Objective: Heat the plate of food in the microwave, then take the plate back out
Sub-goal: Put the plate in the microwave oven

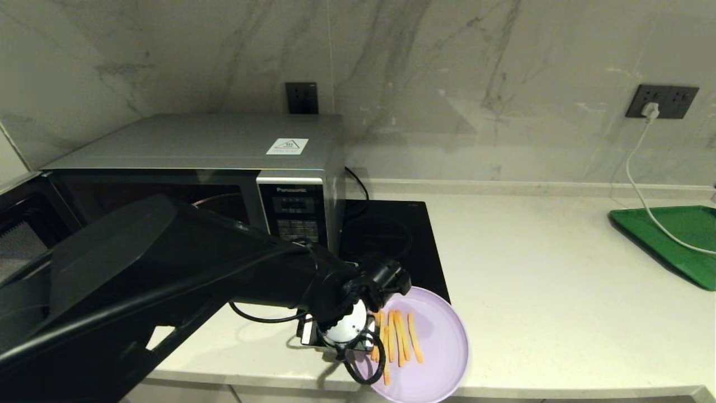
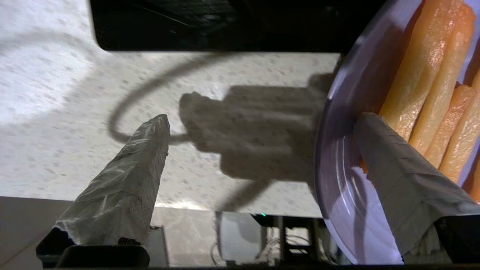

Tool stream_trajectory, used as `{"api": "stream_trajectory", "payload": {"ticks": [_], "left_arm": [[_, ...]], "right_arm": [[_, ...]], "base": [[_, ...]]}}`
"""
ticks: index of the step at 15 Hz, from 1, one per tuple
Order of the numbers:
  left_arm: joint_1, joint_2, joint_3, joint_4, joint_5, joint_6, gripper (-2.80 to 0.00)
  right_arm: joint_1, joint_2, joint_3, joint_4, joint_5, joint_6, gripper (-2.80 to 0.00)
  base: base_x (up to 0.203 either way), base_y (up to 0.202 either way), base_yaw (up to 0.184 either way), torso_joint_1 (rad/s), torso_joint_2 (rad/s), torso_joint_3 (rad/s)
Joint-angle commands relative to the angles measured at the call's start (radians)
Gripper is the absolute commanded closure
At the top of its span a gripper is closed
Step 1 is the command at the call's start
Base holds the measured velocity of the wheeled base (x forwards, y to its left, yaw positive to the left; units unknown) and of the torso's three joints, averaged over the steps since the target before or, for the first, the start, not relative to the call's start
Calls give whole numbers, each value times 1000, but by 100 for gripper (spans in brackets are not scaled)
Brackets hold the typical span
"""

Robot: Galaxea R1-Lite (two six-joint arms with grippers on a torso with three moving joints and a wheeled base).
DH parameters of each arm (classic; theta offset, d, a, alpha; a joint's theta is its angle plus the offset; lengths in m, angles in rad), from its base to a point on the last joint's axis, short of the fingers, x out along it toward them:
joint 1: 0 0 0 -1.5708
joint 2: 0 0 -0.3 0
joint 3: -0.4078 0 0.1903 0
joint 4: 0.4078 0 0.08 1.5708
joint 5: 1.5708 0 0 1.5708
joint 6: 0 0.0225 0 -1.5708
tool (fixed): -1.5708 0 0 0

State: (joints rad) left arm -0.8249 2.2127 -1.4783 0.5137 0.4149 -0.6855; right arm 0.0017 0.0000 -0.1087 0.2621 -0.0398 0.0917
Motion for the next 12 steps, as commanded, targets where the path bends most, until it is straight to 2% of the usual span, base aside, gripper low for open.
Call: {"api": "stream_trajectory", "payload": {"ticks": [1, 5, 7, 8, 12], "left_arm": [[0, -8, 0, -2, -38, -39, -280], [16, -8, 40, -48, -89, -46, -280], [18, -5, 66, -69, -93, -46, -280], [18, -4, 70, -69, -93, -45, 0], [18, -4, 71, -70, -93, -46, 0]], "right_arm": [[0, 0, 0, 2, 0, 0, 0], [0, 0, 0, 2, 0, 0, 0], [0, 0, 0, 2, 0, 2, 0], [1, 0, 0, 2, 0, 0, 0], [0, 0, 0, 2, 0, 0, 0]], "base": [[0, 0, 0, 0, 0, 0], [0, 0, 0, 0, 0, 0], [0, 0, 0, 0, 0, 0], [0, 0, 0, 0, 0, 0], [0, 0, 0, 0, 0, 0]]}}
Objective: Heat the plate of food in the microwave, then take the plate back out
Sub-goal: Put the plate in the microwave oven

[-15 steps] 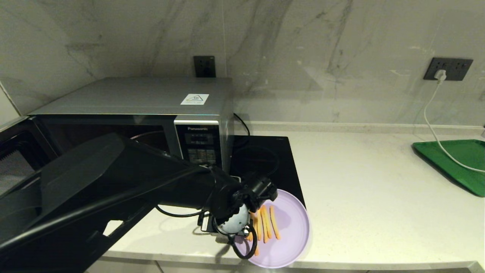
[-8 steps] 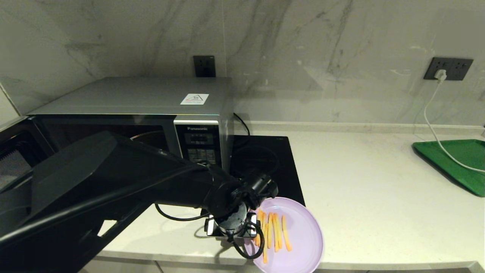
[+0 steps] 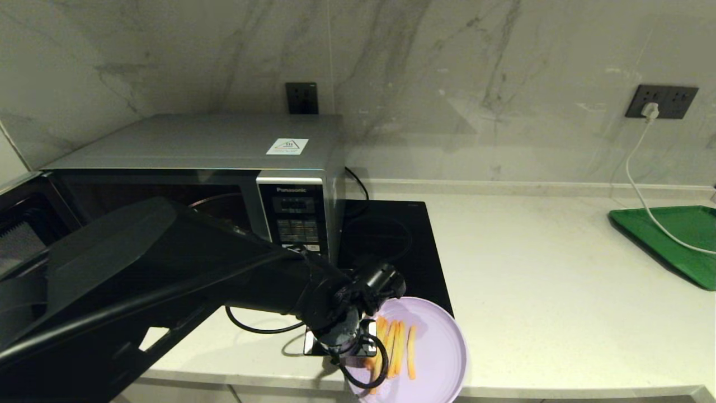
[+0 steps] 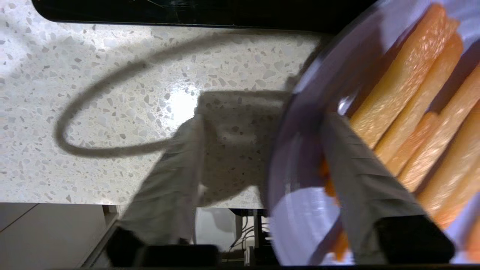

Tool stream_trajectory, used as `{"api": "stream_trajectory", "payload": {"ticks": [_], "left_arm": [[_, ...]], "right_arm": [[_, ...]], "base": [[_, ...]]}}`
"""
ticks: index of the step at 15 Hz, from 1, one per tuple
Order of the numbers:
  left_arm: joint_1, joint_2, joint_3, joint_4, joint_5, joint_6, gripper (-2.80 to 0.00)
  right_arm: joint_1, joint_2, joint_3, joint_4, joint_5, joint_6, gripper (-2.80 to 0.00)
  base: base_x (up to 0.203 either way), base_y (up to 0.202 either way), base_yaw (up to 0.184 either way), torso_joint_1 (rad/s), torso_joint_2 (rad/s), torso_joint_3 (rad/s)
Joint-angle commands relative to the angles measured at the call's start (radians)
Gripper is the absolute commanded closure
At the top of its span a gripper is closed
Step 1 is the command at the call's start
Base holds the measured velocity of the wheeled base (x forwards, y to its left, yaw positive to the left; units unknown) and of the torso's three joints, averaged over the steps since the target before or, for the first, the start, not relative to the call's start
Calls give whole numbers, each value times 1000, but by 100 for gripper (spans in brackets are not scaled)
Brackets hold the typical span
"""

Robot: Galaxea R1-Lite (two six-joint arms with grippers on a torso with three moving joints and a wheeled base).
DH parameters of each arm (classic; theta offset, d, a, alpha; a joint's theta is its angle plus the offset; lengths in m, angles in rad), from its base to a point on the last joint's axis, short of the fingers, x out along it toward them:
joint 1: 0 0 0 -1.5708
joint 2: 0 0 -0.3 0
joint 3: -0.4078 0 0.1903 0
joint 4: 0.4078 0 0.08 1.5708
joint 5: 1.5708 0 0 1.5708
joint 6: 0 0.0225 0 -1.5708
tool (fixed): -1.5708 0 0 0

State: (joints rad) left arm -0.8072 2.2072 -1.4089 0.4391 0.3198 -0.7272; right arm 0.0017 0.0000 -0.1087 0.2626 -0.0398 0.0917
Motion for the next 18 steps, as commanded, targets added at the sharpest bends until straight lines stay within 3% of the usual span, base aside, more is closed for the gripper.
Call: {"api": "stream_trajectory", "payload": {"ticks": [1, 6, 9, 12, 15, 18], "left_arm": [[0, 2, 2, 4, 2, -4, 0], [-1, -13, 2, -8, -4, -5, 0], [6, -47, 19, -14, -74, -8, 0], [26, -66, 42, -32, -84, -25, 0], [46, -120, 90, -68, -200, -62, 0], [64, -128, 117, -98, -225, -67, 0]], "right_arm": [[0, 0, 0, 1, 0, 1, 0], [0, 0, 0, 1, 0, 0, 0], [0, 2, 0, 1, 0, 0, 0], [0, 1, 0, 1, 0, 1, 0], [1, 0, 0, 1, 0, 0, 0], [0, 0, 0, 1, 0, 0, 0]], "base": [[0, 0, 0, 0, 0, 0], [0, 0, 0, 0, 0, 0], [0, 0, 0, 0, 0, 0], [0, 0, 0, 0, 0, 0], [0, 0, 0, 0, 0, 0], [0, 0, 0, 0, 0, 0]]}}
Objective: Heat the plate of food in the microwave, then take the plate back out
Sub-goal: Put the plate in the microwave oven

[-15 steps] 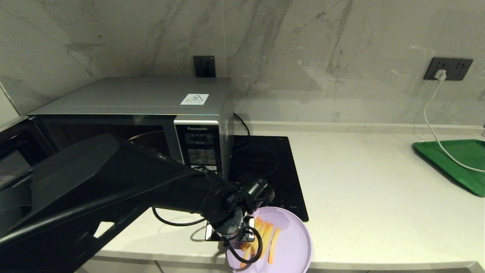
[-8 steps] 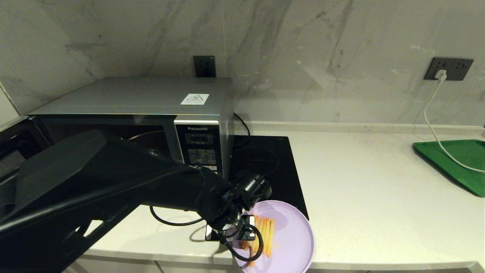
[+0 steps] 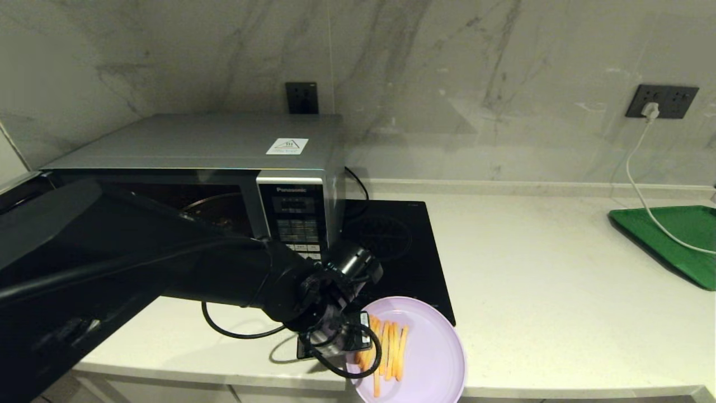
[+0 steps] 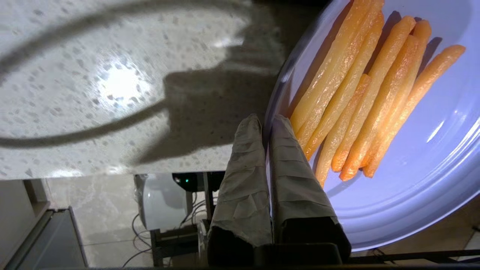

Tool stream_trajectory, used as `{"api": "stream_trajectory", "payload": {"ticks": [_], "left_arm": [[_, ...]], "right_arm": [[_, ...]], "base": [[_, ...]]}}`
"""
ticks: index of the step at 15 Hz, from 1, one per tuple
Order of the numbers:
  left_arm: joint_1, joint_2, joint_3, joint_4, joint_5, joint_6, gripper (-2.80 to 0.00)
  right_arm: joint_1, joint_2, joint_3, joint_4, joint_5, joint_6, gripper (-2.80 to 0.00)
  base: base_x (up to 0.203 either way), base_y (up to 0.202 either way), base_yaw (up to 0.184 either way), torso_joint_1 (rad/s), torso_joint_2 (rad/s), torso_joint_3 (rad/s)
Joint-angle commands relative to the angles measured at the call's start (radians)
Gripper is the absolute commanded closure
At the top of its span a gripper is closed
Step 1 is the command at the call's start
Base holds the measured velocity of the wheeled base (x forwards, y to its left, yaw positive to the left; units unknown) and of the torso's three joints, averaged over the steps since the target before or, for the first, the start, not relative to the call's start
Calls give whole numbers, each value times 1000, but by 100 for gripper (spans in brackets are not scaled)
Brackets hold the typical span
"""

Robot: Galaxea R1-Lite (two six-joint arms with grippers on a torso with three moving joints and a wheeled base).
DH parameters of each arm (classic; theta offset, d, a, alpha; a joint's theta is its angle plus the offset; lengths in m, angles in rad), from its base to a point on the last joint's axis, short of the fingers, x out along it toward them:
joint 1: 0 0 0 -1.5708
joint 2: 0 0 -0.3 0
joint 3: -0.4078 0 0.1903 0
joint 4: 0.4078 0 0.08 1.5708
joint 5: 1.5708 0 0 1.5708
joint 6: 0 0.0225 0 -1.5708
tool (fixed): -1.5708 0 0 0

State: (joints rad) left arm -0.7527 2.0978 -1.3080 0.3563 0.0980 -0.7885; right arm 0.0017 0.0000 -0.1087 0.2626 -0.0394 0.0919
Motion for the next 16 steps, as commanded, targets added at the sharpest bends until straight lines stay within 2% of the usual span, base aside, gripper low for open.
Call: {"api": "stream_trajectory", "payload": {"ticks": [1, 3, 8, 11, 13, 16], "left_arm": [[14, -29, 37, -46, -23, -6, 0], [36, -50, 72, -99, -85, -5, 0], [88, -150, 185, -148, -211, -5, 0], [99, -211, 286, -194, -244, -5, 0], [131, -247, 345, -226, -311, -5, 0], [159, -318, 421, -236, -325, -4, 0]], "right_arm": [[0, 0, 0, 1, -1, 0, 0], [0, 0, 0, 1, -1, 0, 0], [0, 0, 0, 1, -1, 0, 0], [0, 0, 0, 1, -1, 0, 0], [0, 1, 0, 1, -1, 0, 0], [0, 0, 0, 1, -1, 0, 0]], "base": [[0, 0, 0, 0, 0, 0], [0, 0, 0, 0, 0, 0], [0, 0, 0, 0, 0, 0], [0, 0, 0, 0, 0, 0], [0, 0, 0, 0, 0, 0], [0, 0, 0, 0, 0, 0]]}}
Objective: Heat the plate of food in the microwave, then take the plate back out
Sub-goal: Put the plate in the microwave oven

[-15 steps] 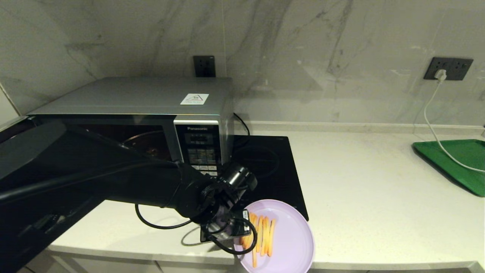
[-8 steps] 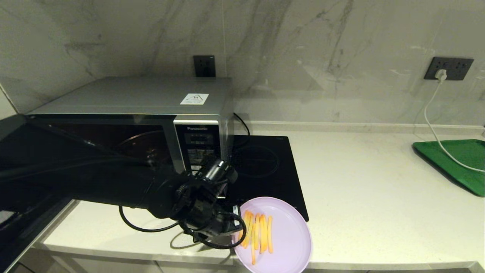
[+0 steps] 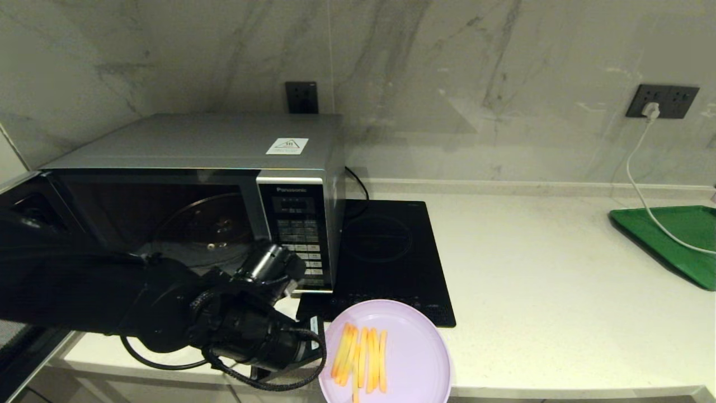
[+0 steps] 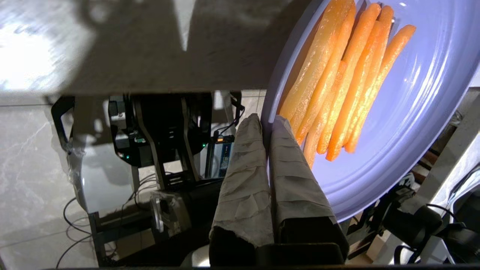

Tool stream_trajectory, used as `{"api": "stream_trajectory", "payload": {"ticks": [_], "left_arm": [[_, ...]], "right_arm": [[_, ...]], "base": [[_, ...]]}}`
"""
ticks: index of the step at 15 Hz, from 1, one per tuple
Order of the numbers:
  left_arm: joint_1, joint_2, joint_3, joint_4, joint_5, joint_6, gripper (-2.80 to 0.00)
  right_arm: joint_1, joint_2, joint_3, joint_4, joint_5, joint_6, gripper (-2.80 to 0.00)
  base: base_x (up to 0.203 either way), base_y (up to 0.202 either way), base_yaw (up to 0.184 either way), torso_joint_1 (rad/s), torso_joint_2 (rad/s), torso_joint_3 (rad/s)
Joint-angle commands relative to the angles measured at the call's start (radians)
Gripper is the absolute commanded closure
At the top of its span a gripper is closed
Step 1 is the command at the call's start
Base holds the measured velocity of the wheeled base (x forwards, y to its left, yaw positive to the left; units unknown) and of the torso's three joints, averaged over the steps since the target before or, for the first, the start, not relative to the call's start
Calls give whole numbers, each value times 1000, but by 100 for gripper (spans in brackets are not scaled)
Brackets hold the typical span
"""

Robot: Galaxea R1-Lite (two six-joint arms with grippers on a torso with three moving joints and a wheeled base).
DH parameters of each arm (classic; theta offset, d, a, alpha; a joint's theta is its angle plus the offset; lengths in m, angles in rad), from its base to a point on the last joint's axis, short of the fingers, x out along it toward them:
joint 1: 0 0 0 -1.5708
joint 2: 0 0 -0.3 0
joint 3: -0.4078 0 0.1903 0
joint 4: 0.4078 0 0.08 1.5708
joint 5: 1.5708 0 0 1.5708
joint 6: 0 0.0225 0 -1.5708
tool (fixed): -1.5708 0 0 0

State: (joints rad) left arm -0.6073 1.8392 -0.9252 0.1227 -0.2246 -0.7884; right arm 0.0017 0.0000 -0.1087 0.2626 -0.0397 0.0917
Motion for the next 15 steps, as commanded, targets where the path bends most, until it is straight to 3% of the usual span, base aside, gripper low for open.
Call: {"api": "stream_trajectory", "payload": {"ticks": [1, 9, 12, 15], "left_arm": [[34, -90, 60, -5, -4, -4, 0], [213, -329, 262, -4, -12, 12, 0], [357, -425, 323, 3, -36, 35, 0], [574, -477, 354, 30, -48, 120, 0]], "right_arm": [[0, 0, 0, 1, 0, 1, 0], [0, 0, 0, 1, 0, 0, 0], [0, 0, 0, 1, 0, 0, 0], [0, 0, 0, 1, 0, 0, 0]], "base": [[0, 0, 0, 0, 0, 0], [0, 0, 0, 0, 0, 0], [0, 0, 0, 0, 0, 0], [0, 0, 0, 0, 0, 0]]}}
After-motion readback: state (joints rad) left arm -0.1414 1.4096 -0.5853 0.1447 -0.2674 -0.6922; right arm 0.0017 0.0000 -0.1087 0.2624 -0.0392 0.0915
